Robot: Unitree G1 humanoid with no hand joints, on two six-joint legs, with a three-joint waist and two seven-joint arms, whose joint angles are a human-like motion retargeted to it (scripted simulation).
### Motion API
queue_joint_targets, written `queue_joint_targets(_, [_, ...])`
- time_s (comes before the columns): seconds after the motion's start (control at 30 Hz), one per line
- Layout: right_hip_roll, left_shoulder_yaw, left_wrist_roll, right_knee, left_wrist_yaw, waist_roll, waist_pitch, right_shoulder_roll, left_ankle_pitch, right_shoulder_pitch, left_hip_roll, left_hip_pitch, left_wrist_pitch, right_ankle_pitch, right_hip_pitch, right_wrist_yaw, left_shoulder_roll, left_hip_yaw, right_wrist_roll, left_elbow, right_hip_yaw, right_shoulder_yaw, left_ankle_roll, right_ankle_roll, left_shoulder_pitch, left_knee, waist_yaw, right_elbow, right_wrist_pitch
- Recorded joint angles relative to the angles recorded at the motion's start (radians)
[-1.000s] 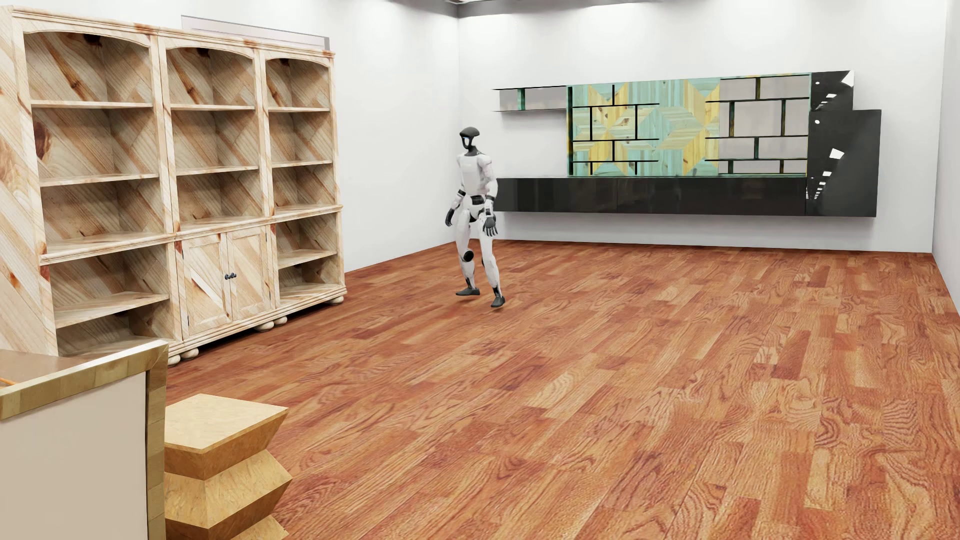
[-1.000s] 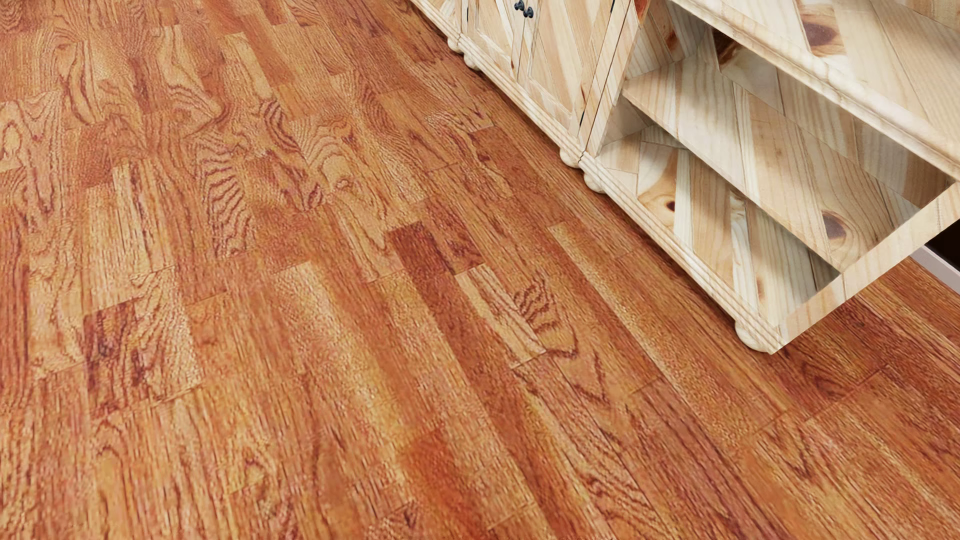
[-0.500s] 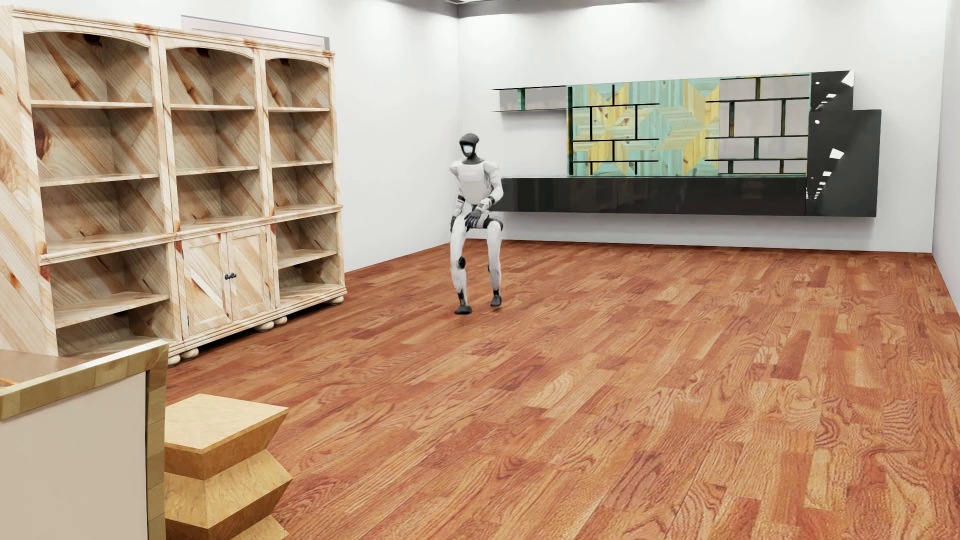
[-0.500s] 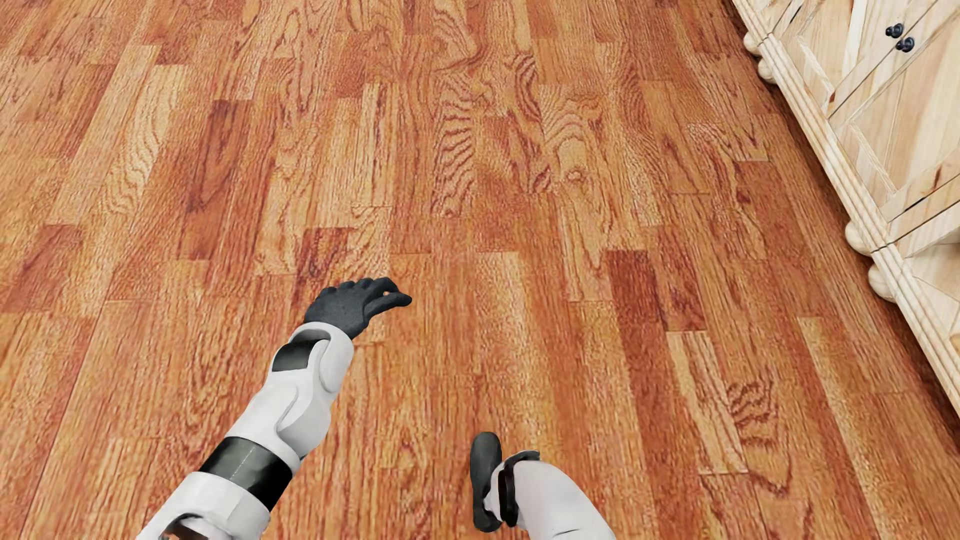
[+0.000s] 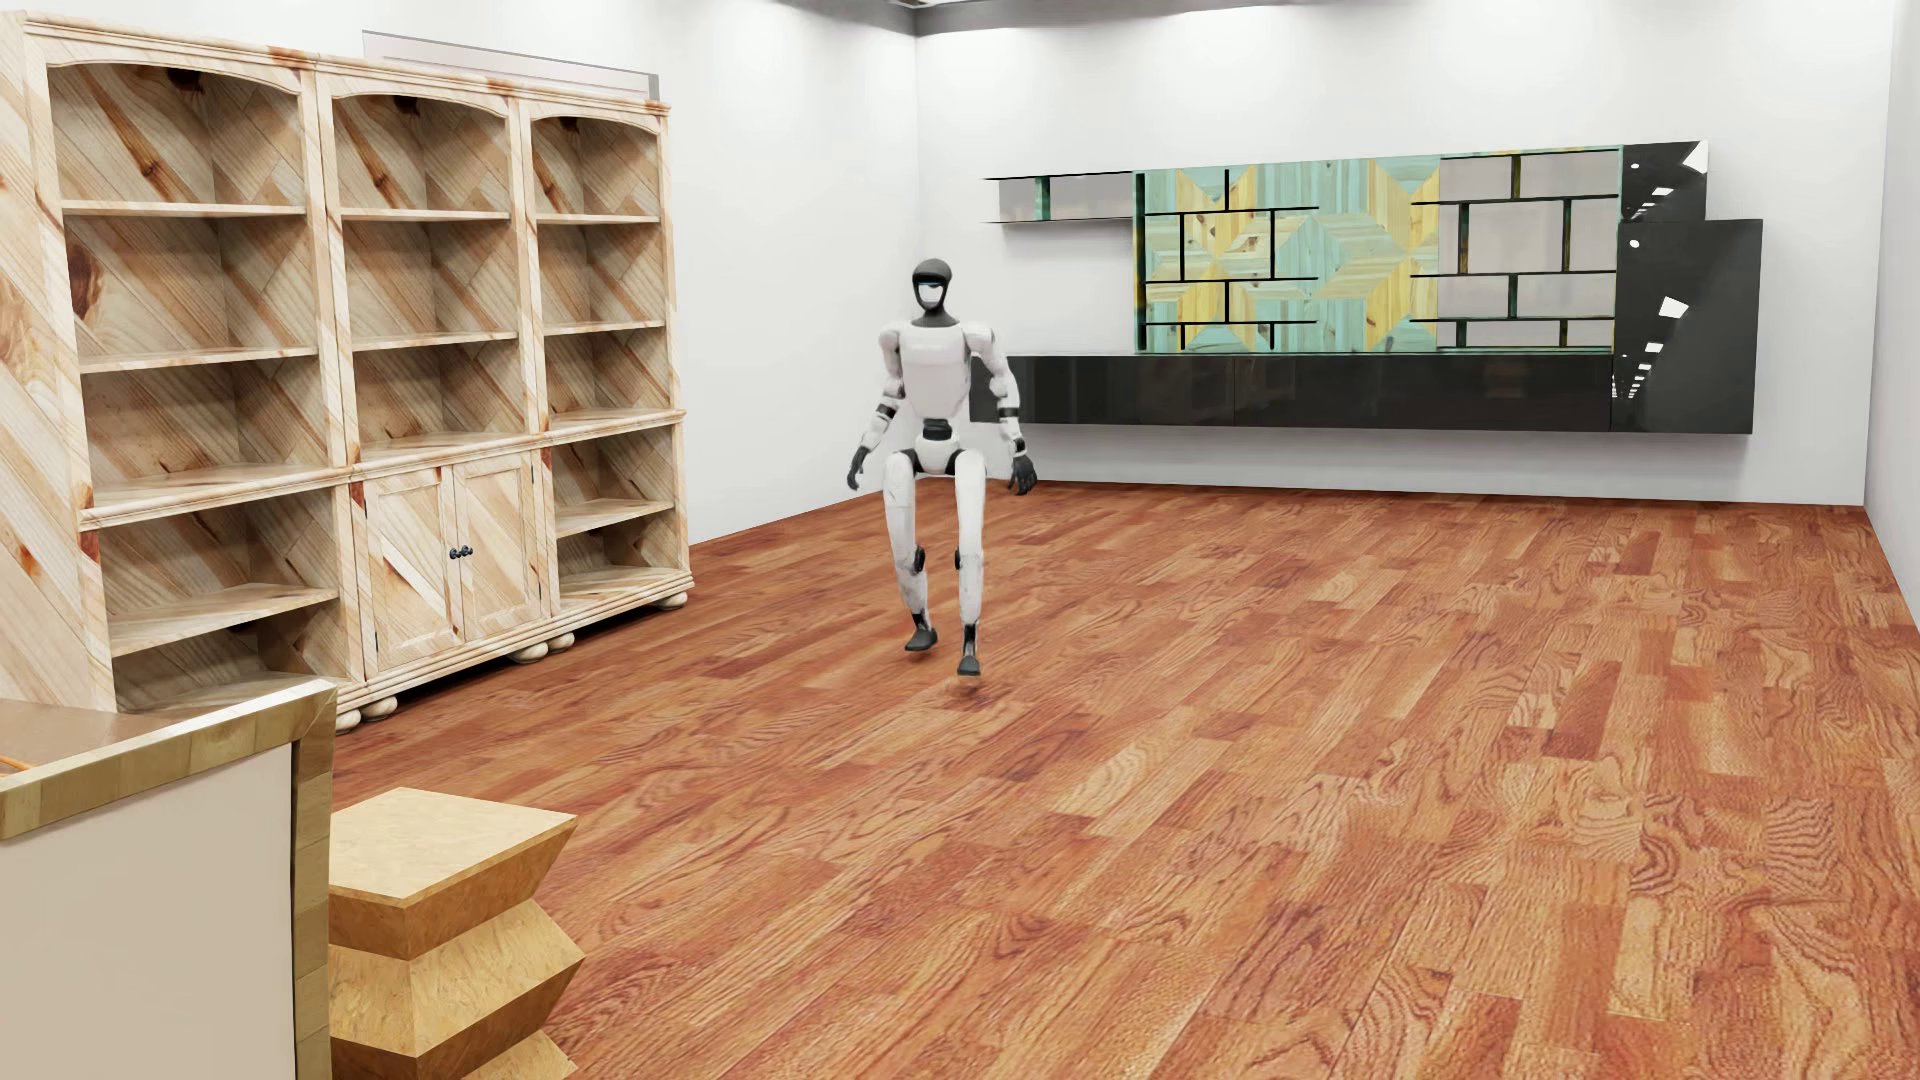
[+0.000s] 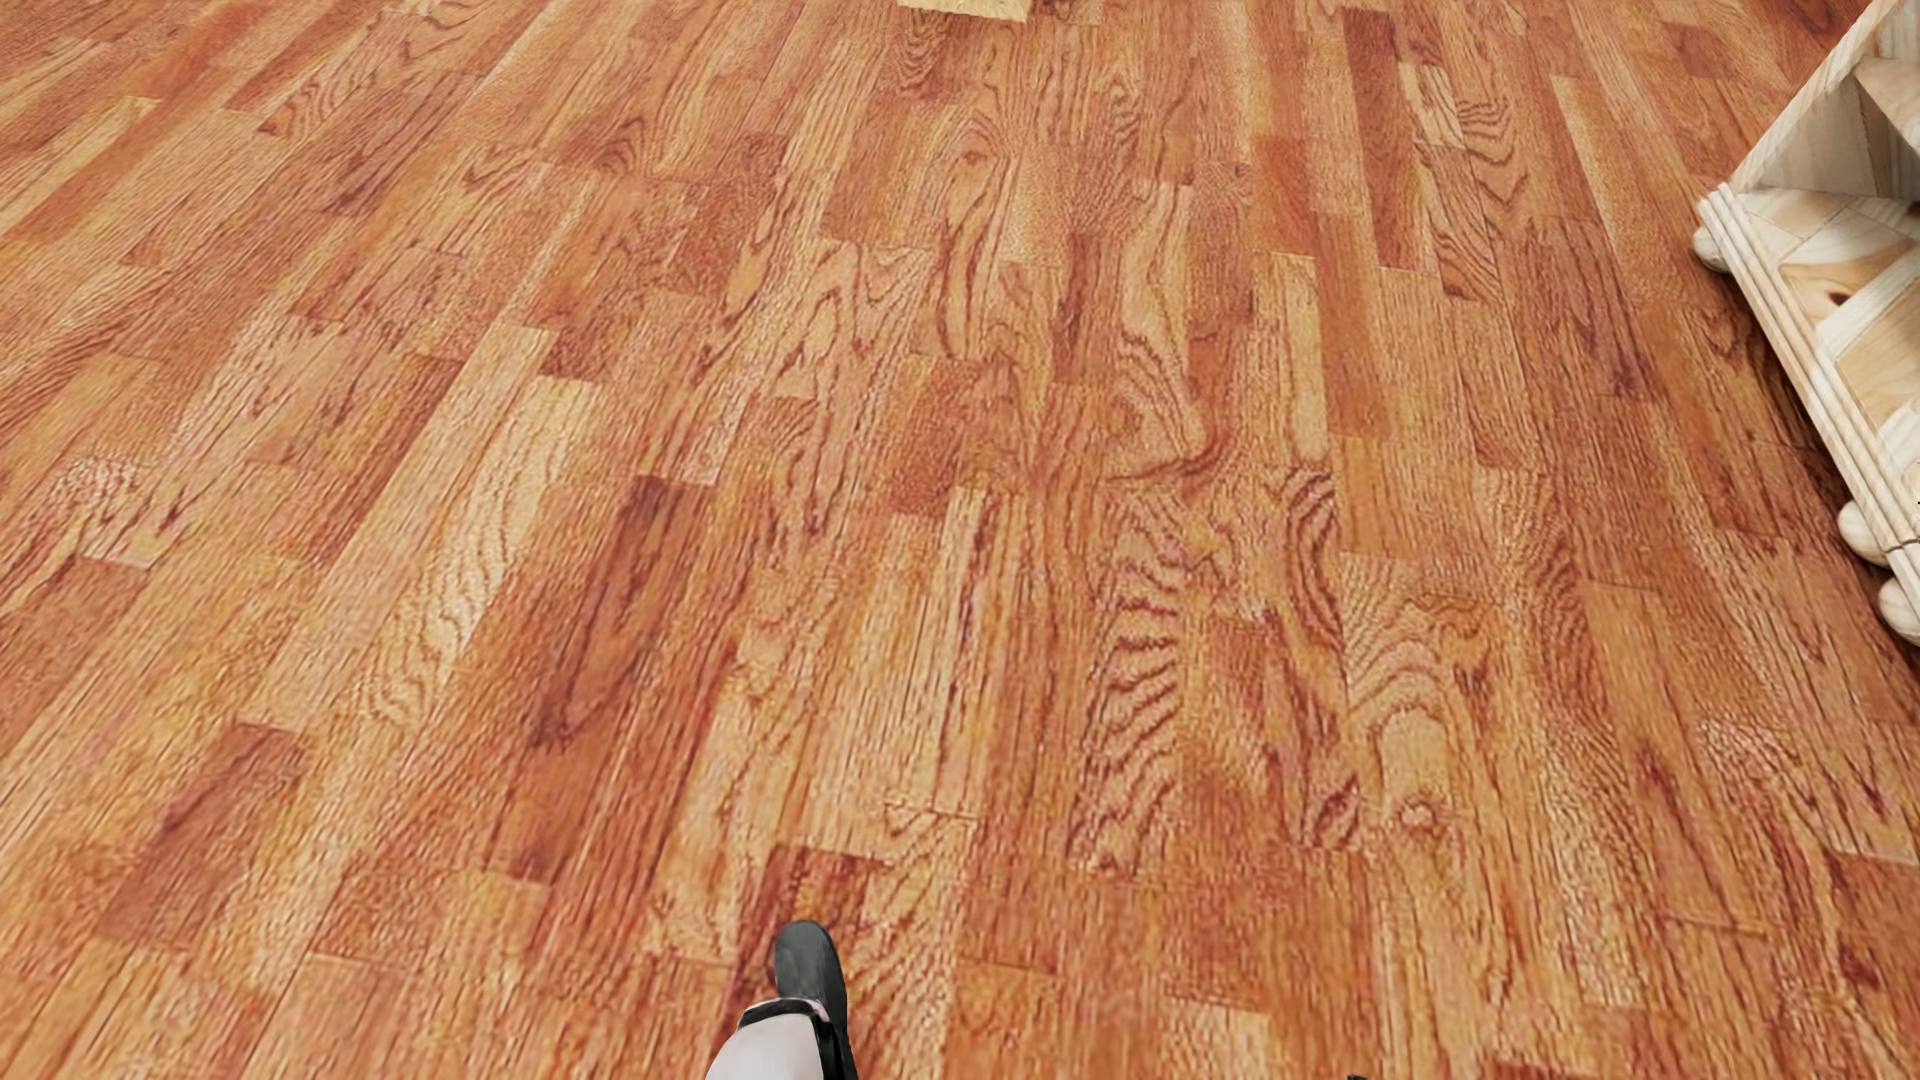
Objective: Go to the endtable
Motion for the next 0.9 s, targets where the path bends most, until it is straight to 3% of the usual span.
queue_joint_targets(0.07, [-0.042,0.218,0.012,0.008,0.097,0.0,-0.02,-0.053,0.025,-0.07,0.044,0.04,0.004,-0.004,0.13,0.014,-0.08,0.036,-0.006,-0.116,0.04,0.036,0.079,0.033,0.173,-0.201,0.037,-0.029,0.005])
queue_joint_targets(0.1, [-0.087,0.296,0.029,0.082,0.146,-0.007,-0.024,-0.065,0.113,-0.089,0.045,0.045,0.015,0.062,0.159,0.006,-0.139,0.057,-0.004,-0.148,0.059,0.021,0.109,0.048,0.201,-0.105,0.054,-0.044,0.024])
queue_joint_targets(0.13, [-0.14,0.336,0.048,0.225,0.184,-0.019,-0.024,-0.06,0.129,-0.088,0.028,0.047,0.032,0.197,0.148,-0.021,-0.186,0.067,0.008,-0.152,0.074,-0.016,0.123,0.057,0.181,0.034,0.067,-0.061,0.044])
queue_joint_targets(0.2, [-0.25,0.31,0.085,0.643,0.195,-0.047,-0.012,-0.015,-0.054,-0.053,-0.028,0.11,0.059,0.598,-0.005,-0.081,-0.221,0.099,0.052,-0.104,0.071,-0.081,0.121,0.08,0.037,0.222,0.075,-0.067,0.074])
queue_joint_targets(0.23, [-0.308,0.25,0.111,0.818,0.164,-0.061,-0.005,-0.01,-0.126,-0.047,-0.062,0.174,0.051,0.641,-0.122,-0.063,-0.219,0.114,0.05,-0.075,0.055,-0.068,0.117,0.054,-0.058,0.238,0.064,-0.041,0.086])
queue_joint_targets(0.3, [-0.316,0.092,0.193,0.951,0.109,-0.084,0.001,-0.024,-0.204,-0.044,-0.141,0.331,0.003,0.477,-0.346,0.045,-0.191,0.109,-0.023,-0.028,0.032,-0.004,0.108,-0.005,-0.269,0.168,0.025,0.044,0.112])
queue_joint_targets(0.37, [-0.285,-0.059,0.272,0.795,0.081,-0.09,-0.004,0.008,-0.249,-0.033,-0.208,0.502,-0.033,0.361,-0.508,0.075,-0.181,0.064,-0.068,-0.011,-0.042,-0.02,0.097,0.029,-0.496,0.045,-0.009,0.132,0.164])
queue_joint_targets(0.43, [-0.222,-0.158,0.307,0.438,0.069,-0.081,-0.014,0.045,-0.322,-0.021,-0.242,0.632,-0.082,0.361,-0.618,0.044,-0.181,0.007,-0.055,-0.083,-0.04,-0.086,0.085,0.082,-0.69,-0.012,-0.045,0.174,0.192])
queue_joint_targets(0.5, [-0.163,-0.201,0.293,-0.059,0.117,-0.071,-0.025,0.079,-0.403,0.01,-0.239,0.748,-0.14,0.427,-0.634,0.035,-0.176,-0.074,-0.031,-0.219,0.036,-0.136,0.066,0.096,-0.825,-0.047,-0.082,0.18,0.188])
queue_joint_targets(0.53, [-0.171,-0.207,0.27,-0.2,0.159,-0.07,-0.027,0.089,-0.431,0.032,-0.232,0.814,-0.166,0.429,-0.632,0.045,-0.171,-0.101,-0.029,-0.288,0.011,-0.15,0.053,0.095,-0.856,-0.056,-0.095,0.185,0.192])
queue_joint_targets(0.57, [-0.192,-0.208,0.247,-0.198,0.196,-0.072,-0.027,0.093,-0.425,0.049,-0.22,0.873,-0.183,0.422,-0.628,0.062,-0.157,-0.112,-0.039,-0.35,-0.073,-0.153,0.036,0.065,-0.859,-0.033,-0.103,0.196,0.203])
queue_joint_targets(0.6, [-0.205,-0.205,0.235,-0.073,0.218,-0.072,-0.024,0.094,-0.362,0.058,-0.197,0.906,-0.187,0.462,-0.634,0.081,-0.133,-0.114,-0.06,-0.406,-0.141,-0.144,0.023,-0.014,-0.835,0.038,-0.108,0.216,0.215])
queue_joint_targets(0.63, [-0.195,-0.195,0.233,0.084,0.227,-0.067,-0.018,0.094,-0.228,0.059,-0.161,0.903,-0.176,0.485,-0.65,0.099,-0.102,-0.113,-0.088,-0.453,-0.14,-0.125,0.019,-0.087,-0.784,0.169,-0.113,0.242,0.224])
queue_joint_targets(0.67, [-0.177,-0.174,0.228,0.216,0.231,-0.059,-0.009,0.091,-0.026,0.051,-0.121,0.848,-0.153,0.43,-0.641,0.116,-0.078,-0.115,-0.118,-0.484,-0.141,-0.101,-0.011,-0.119,-0.71,0.367,-0.113,0.268,0.229])
queue_joint_targets(0.7, [-0.153,-0.145,0.208,0.289,0.233,-0.05,0.0,0.081,0.143,0.037,-0.073,0.749,-0.119,0.337,-0.604,0.136,-0.066,-0.104,-0.148,-0.486,-0.145,-0.074,-0.048,-0.115,-0.628,0.598,-0.107,0.285,0.225])
queue_joint_targets(0.73, [-0.12,-0.12,0.182,0.308,0.225,-0.038,0.008,0.071,0.176,0.017,-0.024,0.622,-0.075,0.265,-0.545,0.151,-0.066,-0.097,-0.169,-0.449,-0.148,-0.049,-0.024,-0.104,-0.557,0.79,-0.093,0.288,0.209])
queue_joint_targets(0.77, [-0.087,-0.109,0.162,0.288,0.203,-0.026,0.012,0.059,0.096,-0.006,-0.004,0.486,-0.023,0.212,-0.472,0.15,-0.071,-0.096,-0.179,-0.373,-0.143,-0.034,0.054,-0.095,-0.503,0.907,-0.072,0.276,0.184])
queue_joint_targets(0.8, [-0.057,-0.116,0.16,0.252,0.167,-0.018,0.011,0.047,0.029,-0.032,0.008,0.36,0.032,0.172,-0.394,0.133,-0.075,-0.074,-0.178,-0.271,-0.126,-0.025,0.099,-0.084,-0.458,0.934,-0.048,0.258,0.159])
queue_joint_targets(0.87, [-0.016,-0.181,0.212,0.212,0.039,-0.018,0.003,0.025,-0.053,-0.087,-0.004,0.172,0.098,0.094,-0.25,0.108,-0.052,-0.007,-0.183,-0.078,-0.082,0.012,0.123,-0.07,-0.347,0.756,-0.004,0.221,0.111])
queue_joint_targets(0.9, [-0.006,-0.212,0.241,0.224,-0.053,-0.02,-0.003,0.011,-0.067,-0.114,-0.011,0.11,0.091,0.044,-0.19,0.11,-0.026,0.025,-0.189,-0.029,-0.074,0.049,0.119,-0.072,-0.272,0.581,0.014,0.195,0.078])
